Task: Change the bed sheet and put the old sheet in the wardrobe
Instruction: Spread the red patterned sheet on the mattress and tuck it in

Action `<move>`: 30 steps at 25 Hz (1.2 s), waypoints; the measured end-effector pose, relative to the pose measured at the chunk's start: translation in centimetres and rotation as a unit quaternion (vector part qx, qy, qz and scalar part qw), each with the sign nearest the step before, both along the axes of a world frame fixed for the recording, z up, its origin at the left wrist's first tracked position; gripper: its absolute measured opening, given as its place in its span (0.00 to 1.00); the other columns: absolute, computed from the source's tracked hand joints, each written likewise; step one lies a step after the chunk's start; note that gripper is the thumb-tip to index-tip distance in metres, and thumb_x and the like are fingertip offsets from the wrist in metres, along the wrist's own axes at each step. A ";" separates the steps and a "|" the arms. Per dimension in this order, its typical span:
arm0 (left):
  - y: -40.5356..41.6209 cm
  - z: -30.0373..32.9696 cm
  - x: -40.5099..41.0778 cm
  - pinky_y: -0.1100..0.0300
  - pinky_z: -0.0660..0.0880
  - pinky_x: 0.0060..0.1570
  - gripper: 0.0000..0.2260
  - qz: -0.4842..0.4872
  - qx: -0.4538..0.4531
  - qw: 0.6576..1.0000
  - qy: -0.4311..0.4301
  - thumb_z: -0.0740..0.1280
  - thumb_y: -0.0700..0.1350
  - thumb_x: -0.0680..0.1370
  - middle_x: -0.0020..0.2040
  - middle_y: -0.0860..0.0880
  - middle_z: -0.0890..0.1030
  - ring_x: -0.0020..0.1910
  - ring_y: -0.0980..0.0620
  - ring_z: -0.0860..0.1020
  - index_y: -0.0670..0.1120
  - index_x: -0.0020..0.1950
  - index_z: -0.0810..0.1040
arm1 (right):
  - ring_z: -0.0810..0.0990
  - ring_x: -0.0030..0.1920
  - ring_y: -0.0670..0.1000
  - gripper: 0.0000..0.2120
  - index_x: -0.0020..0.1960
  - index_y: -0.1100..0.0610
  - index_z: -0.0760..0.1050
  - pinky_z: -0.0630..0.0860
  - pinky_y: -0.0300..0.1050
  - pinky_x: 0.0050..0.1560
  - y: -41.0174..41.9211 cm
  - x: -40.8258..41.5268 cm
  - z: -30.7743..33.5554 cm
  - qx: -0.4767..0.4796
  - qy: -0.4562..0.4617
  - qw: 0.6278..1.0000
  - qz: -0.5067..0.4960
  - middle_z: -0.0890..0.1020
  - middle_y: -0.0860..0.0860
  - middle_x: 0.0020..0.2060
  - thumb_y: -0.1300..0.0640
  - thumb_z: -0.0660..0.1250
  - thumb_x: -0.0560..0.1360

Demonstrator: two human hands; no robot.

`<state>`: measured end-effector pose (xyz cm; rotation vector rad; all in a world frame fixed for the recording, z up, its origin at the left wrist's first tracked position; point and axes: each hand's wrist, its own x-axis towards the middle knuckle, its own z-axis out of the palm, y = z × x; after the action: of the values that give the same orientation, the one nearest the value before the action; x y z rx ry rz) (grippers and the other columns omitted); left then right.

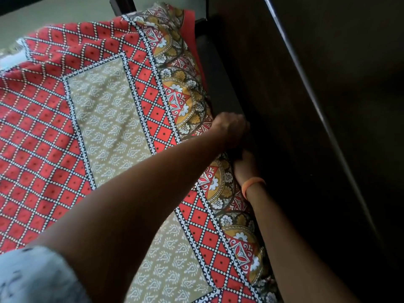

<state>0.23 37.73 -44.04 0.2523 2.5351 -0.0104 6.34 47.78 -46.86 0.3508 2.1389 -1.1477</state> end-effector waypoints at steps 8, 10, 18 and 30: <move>4.2 3.1 21.3 0.42 0.48 0.77 0.28 0.141 0.101 0.970 0.169 0.47 0.58 0.83 0.80 0.41 0.52 0.80 0.41 0.47 0.45 0.80 0.55 | 0.76 0.64 0.54 0.30 0.73 0.54 0.68 0.68 0.42 0.60 8.6 16.5 5.4 0.096 0.107 0.986 0.080 0.75 0.54 0.67 0.38 0.48 0.80; 6.4 4.8 27.8 0.41 0.51 0.75 0.29 0.169 0.150 0.969 0.101 0.50 0.59 0.83 0.81 0.42 0.50 0.80 0.41 0.48 0.47 0.81 0.52 | 0.77 0.61 0.55 0.30 0.73 0.54 0.66 0.70 0.44 0.60 11.7 19.4 6.7 0.137 -0.009 0.989 0.061 0.76 0.56 0.66 0.37 0.46 0.80; 6.7 18.7 38.7 0.53 0.67 0.72 0.22 0.479 0.308 0.820 -0.057 0.59 0.45 0.83 0.77 0.43 0.65 0.73 0.46 0.68 0.44 0.77 0.61 | 0.78 0.47 0.54 0.09 0.51 0.62 0.77 0.71 0.41 0.44 14.7 20.0 21.7 0.210 -0.036 0.961 0.179 0.81 0.57 0.47 0.59 0.60 0.80; 5.1 36.1 52.1 0.48 0.74 0.64 0.16 0.697 0.295 0.625 0.192 0.62 0.43 0.81 0.67 0.42 0.76 0.63 0.45 0.76 0.41 0.69 0.74 | 0.82 0.46 0.56 0.08 0.37 0.51 0.77 0.80 0.52 0.51 8.2 27.1 37.3 0.021 0.080 0.990 0.111 0.85 0.53 0.43 0.59 0.63 0.74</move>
<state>52.37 42.87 -7.96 -1.6549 2.2928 1.4826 33.45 56.00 -9.55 0.0387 2.2771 -1.0331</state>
